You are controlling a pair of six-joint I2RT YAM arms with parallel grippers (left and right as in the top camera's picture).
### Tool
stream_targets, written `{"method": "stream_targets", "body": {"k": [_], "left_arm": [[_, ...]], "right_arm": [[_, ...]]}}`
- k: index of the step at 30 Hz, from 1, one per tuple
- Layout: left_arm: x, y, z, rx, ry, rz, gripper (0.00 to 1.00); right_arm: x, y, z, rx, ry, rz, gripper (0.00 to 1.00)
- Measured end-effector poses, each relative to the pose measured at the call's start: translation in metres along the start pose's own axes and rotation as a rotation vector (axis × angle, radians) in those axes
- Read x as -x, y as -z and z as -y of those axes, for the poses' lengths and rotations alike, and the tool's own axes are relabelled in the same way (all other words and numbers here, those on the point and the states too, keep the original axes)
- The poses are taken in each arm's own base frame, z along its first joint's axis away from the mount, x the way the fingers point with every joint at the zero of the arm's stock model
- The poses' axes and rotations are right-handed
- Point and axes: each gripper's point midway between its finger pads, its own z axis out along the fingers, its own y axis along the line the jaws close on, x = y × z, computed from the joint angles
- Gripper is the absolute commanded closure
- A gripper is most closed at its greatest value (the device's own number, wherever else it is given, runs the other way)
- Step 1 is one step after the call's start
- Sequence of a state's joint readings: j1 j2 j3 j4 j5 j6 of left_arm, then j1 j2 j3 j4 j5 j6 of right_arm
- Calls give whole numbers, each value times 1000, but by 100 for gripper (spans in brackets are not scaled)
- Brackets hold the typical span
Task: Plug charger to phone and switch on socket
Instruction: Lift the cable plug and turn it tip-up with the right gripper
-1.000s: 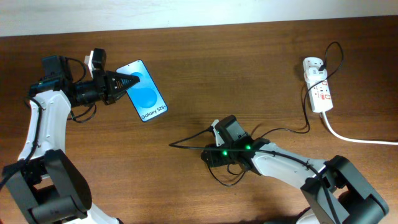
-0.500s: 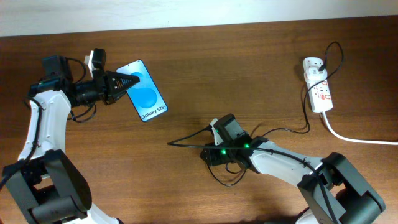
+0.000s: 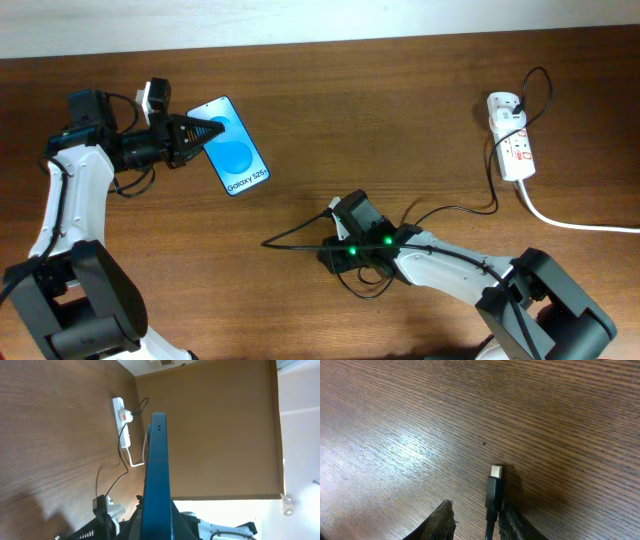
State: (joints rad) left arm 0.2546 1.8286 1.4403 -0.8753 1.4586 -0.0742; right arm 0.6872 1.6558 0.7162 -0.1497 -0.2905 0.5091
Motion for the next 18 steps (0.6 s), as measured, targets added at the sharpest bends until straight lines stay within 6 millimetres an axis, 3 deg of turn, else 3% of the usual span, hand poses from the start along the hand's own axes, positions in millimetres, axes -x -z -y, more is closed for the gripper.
{"method": "stream_targets", "body": {"k": [5, 10, 18], "left_arm": [[0, 0, 0, 0, 0, 0, 100], [0, 0, 0, 0, 0, 0, 100], [0, 0, 0, 0, 0, 0, 100]], "right_arm": [[-1, 0, 4, -23, -16, -1, 78], [-2, 0, 7, -37, -23, -4, 96], [-5, 0, 2, -6, -23, -15, 96]]}}
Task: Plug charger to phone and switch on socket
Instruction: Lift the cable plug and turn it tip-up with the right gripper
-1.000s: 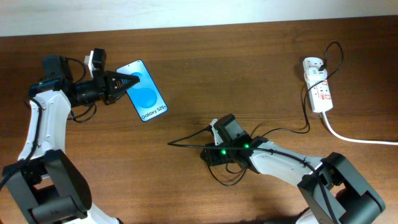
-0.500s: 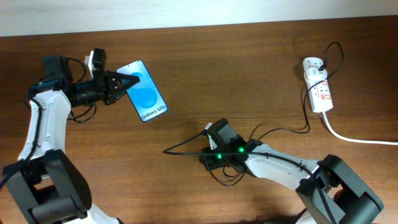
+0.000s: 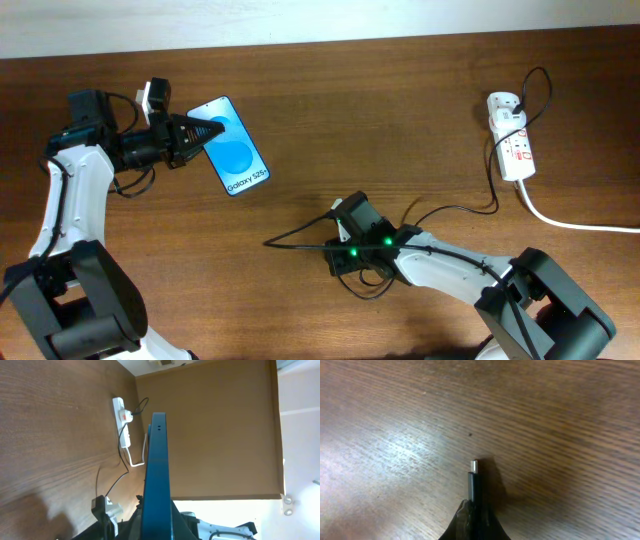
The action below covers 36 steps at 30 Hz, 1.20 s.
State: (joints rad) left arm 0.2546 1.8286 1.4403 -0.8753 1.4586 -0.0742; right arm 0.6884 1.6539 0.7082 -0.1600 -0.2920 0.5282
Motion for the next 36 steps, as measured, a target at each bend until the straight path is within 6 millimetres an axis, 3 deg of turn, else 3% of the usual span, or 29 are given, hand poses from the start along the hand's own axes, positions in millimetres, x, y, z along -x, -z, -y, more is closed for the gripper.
{"method": "stream_targets", "body": {"k": [3, 10, 18, 23, 36], "left_arm": [[0, 0, 0, 0, 0, 0, 100], [0, 0, 0, 0, 1, 0, 100], [0, 0, 2, -10, -3, -1, 100], [-5, -8, 9, -44, -22, -25, 100], [-33, -57, 24, -100, -59, -167, 100]], "right_arm": [[-2, 7, -4, 21, 4, 2, 96], [13, 75, -42, 127, 59, 138, 96], [17, 122, -66, 220, 83, 237, 96], [16, 137, -78, 283, 69, 254, 96], [24, 163, -114, 477, 52, 288, 96]]}}
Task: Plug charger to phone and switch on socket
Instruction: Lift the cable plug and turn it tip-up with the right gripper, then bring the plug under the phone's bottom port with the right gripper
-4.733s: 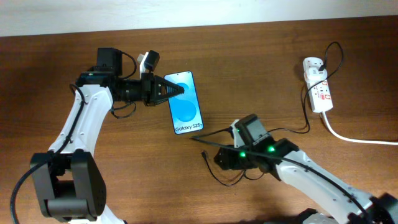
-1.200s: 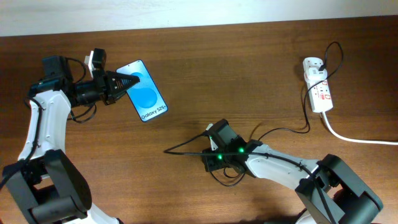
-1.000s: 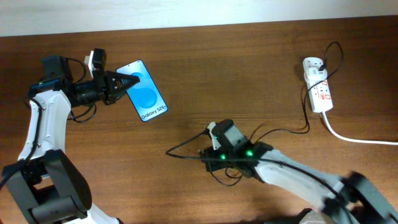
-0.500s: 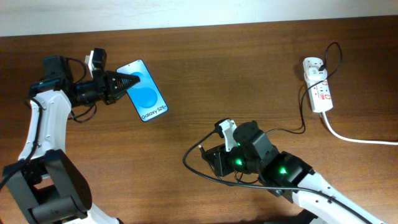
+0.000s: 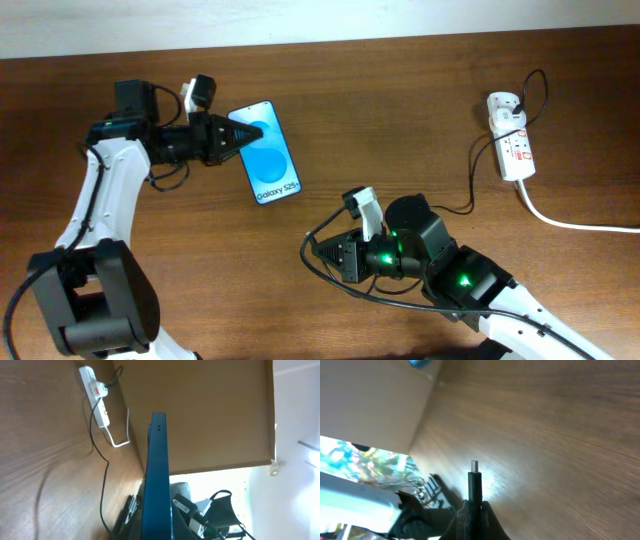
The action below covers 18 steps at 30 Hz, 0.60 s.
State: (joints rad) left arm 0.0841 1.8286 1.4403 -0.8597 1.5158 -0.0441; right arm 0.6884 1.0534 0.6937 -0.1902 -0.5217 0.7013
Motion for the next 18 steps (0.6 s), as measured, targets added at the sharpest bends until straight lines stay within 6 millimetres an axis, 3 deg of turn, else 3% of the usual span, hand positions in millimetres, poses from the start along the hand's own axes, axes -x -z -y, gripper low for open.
{"method": "stream_targets", "body": {"k": [9, 18], "left_arm": [[-3, -6, 2, -7, -2, -15, 100], [-9, -18, 4, -17, -6, -49, 100]], "right_arm": [[19, 11, -28, 160, 8, 151, 96], [0, 7, -7, 256, -107, 215, 96]]}}
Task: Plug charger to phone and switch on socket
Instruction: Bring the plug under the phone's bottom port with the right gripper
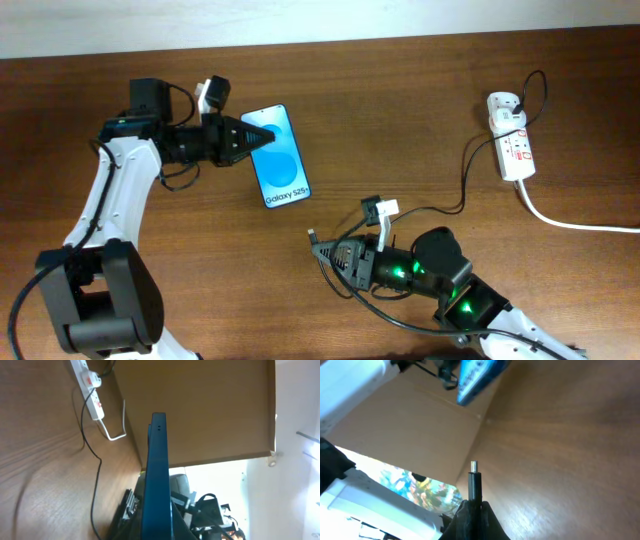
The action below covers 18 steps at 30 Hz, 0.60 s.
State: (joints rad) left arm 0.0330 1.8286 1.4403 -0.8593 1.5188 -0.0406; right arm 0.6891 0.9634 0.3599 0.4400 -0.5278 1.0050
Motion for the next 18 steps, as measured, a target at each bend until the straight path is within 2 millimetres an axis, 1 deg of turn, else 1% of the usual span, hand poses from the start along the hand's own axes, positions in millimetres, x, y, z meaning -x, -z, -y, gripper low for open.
{"method": "stream_targets", "body": {"k": [3, 7, 11, 18], "left_arm": [[-5, -9, 2, -7, -1, -25, 100], [-8, -17, 3, -13, -2, -45, 100], [-10, -21, 4, -16, -3, -56, 100], [-11, -22, 4, -18, -3, -60, 100]], "right_arm": [[1, 0, 0, 4, -23, 9, 96], [3, 0, 0, 3, -34, 18, 96], [6, 0, -4, 17, -26, 31, 96], [8, 0, -3, 9, -26, 46, 96]]}}
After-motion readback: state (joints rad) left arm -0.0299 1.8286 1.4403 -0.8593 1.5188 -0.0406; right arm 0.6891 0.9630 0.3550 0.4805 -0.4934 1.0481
